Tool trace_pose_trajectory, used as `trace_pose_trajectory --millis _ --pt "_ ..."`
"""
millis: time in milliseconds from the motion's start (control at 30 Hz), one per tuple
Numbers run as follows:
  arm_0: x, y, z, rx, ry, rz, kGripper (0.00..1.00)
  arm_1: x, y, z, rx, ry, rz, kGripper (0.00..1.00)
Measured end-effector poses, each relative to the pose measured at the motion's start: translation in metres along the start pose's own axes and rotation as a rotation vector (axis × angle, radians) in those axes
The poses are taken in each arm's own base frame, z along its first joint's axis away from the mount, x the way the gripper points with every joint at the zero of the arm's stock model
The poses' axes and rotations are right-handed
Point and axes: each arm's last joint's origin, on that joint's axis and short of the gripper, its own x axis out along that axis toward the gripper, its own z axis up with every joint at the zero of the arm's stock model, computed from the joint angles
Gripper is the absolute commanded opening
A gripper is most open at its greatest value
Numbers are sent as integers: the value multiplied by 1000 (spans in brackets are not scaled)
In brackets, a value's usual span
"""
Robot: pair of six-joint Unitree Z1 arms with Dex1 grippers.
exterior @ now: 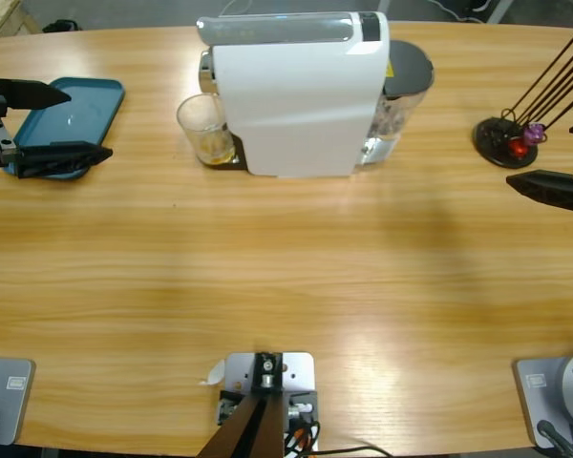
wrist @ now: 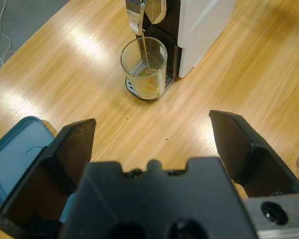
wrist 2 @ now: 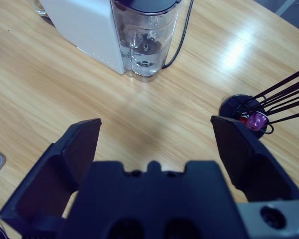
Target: Pour coffee
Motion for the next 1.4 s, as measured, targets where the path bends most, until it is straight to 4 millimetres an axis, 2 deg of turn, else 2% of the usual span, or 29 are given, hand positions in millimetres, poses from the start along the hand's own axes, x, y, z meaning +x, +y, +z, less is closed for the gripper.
trace_pose_trajectory --millis 500,533,600,767,900,1400 --pt "2 2 -4 -76 1 56 1000 7 1 2 -5 27 -1 954" --pt "2 2 -4 -76 -1 56 1000 7 1 2 -5 29 -1 908" --pt "2 2 -4 -82 -5 56 1000 8 1 2 -6 32 -4 885" --pt "2 2 -3 -108 -10 48 997 13 1 4 -10 53 -24 896" --pt "3 1 -3 -107 -9 45 996 21 3 6 -17 90 -30 943" --pt "7 1 -4 -108 6 39 999 21 2 6 -17 89 -53 997"
